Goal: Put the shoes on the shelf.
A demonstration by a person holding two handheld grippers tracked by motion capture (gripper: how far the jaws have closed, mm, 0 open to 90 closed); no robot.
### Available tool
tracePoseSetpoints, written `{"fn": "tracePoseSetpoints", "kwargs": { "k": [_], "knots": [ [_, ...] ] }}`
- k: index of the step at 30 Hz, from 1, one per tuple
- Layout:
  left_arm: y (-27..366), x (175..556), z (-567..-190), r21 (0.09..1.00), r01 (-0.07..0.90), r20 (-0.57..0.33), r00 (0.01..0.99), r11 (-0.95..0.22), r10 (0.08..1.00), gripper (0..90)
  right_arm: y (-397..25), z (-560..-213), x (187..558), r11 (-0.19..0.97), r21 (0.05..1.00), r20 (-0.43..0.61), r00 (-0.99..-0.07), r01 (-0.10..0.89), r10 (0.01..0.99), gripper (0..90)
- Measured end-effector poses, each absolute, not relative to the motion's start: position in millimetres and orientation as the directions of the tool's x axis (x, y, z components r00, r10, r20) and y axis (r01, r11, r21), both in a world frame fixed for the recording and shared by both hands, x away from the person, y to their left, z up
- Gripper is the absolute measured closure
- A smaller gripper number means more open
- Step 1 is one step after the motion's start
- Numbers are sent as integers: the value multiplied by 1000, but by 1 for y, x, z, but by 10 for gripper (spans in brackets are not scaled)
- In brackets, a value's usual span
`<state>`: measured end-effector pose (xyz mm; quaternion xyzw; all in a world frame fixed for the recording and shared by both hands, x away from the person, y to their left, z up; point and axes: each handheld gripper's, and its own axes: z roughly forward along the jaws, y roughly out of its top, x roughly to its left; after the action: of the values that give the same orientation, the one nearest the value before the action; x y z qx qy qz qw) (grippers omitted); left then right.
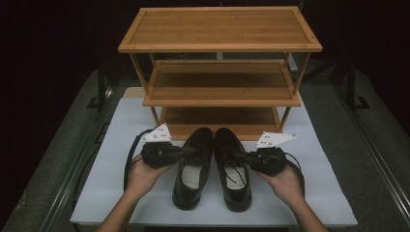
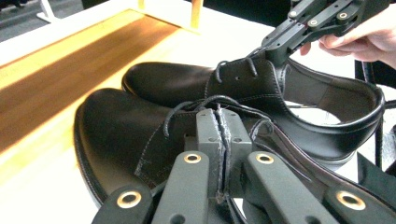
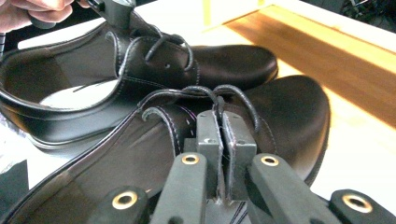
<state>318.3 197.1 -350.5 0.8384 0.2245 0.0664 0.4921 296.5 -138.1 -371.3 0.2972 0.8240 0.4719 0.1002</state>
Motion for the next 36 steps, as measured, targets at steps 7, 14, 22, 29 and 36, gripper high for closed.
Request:
{"fn": "tracePoseSetpoints", "kwargs": {
  "k": [7,14,22,29,36],
  "knots": [
    [196,326,-340,876,297,-101,884,-381,457,889,-148,-361,306,334,857,123,-787,391,605,869],
    [189,349,-338,895,280,-79,866,-347,494,889,-152,-355,328,313,871,107,-766,380,634,868],
    [178,387,-353,910,296,-94,828,-289,552,889,-146,-364,370,288,874,107,-732,392,673,867],
    [167,401,-367,917,278,-58,803,-286,593,888,-140,-374,391,275,877,95,-702,395,706,867],
    [166,405,-375,915,286,-64,800,-285,596,887,-140,-382,398,258,875,113,-690,410,715,866]
  ]
}}
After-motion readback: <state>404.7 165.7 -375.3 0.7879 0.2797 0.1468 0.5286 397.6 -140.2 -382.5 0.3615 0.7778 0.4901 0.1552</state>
